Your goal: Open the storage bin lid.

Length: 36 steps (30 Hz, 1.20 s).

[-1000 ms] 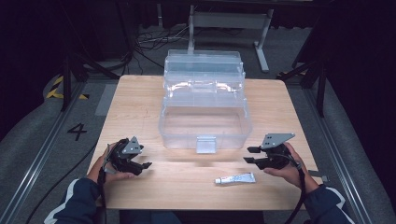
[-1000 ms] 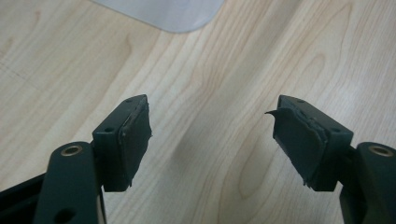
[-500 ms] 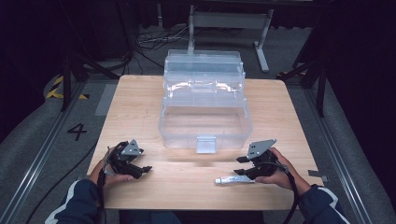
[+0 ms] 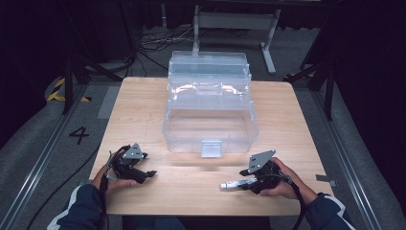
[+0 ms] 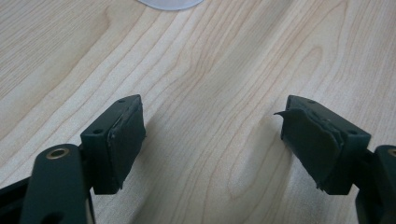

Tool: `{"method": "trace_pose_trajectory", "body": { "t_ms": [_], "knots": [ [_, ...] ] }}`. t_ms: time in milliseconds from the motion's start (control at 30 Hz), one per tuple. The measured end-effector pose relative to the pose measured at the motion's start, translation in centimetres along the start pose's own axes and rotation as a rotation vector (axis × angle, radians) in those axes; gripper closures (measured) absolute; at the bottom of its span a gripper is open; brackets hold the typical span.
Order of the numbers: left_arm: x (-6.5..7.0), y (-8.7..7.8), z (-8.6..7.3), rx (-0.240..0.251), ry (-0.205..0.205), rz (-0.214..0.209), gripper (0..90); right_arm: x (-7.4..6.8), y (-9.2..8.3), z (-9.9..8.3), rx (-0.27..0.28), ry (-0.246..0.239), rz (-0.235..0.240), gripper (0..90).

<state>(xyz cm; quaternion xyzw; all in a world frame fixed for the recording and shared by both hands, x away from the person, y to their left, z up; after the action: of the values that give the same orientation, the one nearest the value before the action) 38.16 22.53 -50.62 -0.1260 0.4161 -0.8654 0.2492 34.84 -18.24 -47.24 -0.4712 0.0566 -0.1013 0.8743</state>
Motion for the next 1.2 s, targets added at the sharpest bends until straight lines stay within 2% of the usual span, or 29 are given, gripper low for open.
{"method": "trace_pose_trajectory", "body": {
  "t_ms": [100, 267, 333, 400, 467, 500, 533, 633, 667, 700, 933, 1000, 1033, 1200],
  "knots": [
    [0.0, 0.0, 0.0, 0.001, 0.001, -0.001, 21.9, -0.1, 0.3, -0.1, -0.043, -0.023, 0.012, 52.0],
    [0.0, 0.0, 0.0, 0.001, 0.002, -0.003, 21.7, 0.3, 0.1, -0.4, -0.107, -0.029, 0.023, 53.3],
    [0.0, 0.1, 0.0, 0.005, 0.000, -0.004, 21.5, 0.4, 0.1, -0.2, -0.123, -0.033, 0.028, 54.3],
    [0.0, 0.1, 0.1, 0.002, -0.001, -0.003, 21.2, 0.6, 0.2, 0.0, -0.167, -0.051, 0.027, 54.2],
    [0.0, 0.1, 0.1, 0.002, 0.000, -0.004, 21.1, 0.6, 0.4, 0.5, -0.199, -0.063, 0.045, 54.1],
    [0.0, 0.1, 0.1, 0.002, 0.000, -0.004, 21.1, 0.6, 0.4, 0.5, -0.199, -0.063, 0.045, 54.1],
    [0.0, 0.1, 0.1, 0.002, 0.000, -0.004, 21.1, 0.5, 0.8, 0.9, -0.242, -0.087, 0.055, 54.7],
    [0.1, 0.1, 0.0, 0.006, -0.001, -0.004, 21.1, 0.3, 1.3, 1.2, -0.321, -0.113, 0.064, 56.7],
    [0.1, 0.1, 0.0, 0.006, -0.001, -0.004, 21.1, 0.3, 1.3, 1.2, -0.321, -0.113, 0.064, 56.7],
    [0.0, 0.1, 0.0, 0.006, 0.000, -0.004, 21.1, 0.3, 1.5, 1.3, -0.344, -0.130, 0.070, 58.6],
    [0.1, 0.1, 0.0, 0.006, -0.001, -0.005, 21.1, 0.5, 2.0, 1.4, -0.398, -0.139, 0.076, 59.4],
    [0.1, 0.1, 0.0, 0.006, -0.002, -0.005, 21.1, 0.5, 2.1, 1.5, -0.397, -0.144, 0.070, 59.6],
    [0.1, 0.1, 0.0, 0.006, -0.002, -0.005, 21.0, 0.4, 2.1, 1.5, -0.403, -0.135, 0.068, 60.5],
    [0.1, 0.1, 0.0, 0.007, -0.001, -0.009, 20.8, 0.3, 2.2, 1.8, -0.430, -0.150, 0.058, 69.0]
  ]
}}
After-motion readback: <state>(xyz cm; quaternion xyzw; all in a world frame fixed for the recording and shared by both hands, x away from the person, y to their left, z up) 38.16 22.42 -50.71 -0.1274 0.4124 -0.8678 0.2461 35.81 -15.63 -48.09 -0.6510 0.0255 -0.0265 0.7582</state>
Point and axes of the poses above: each handheld gripper's, and its own axes: y roughly forward along the jaws, z roughly out of its top, x roughly to its right, the point moved 4 cm from there along y, roughly forward along the jaws, and after that the axes turned 2 degrees about -x, right-handed, at the moved point
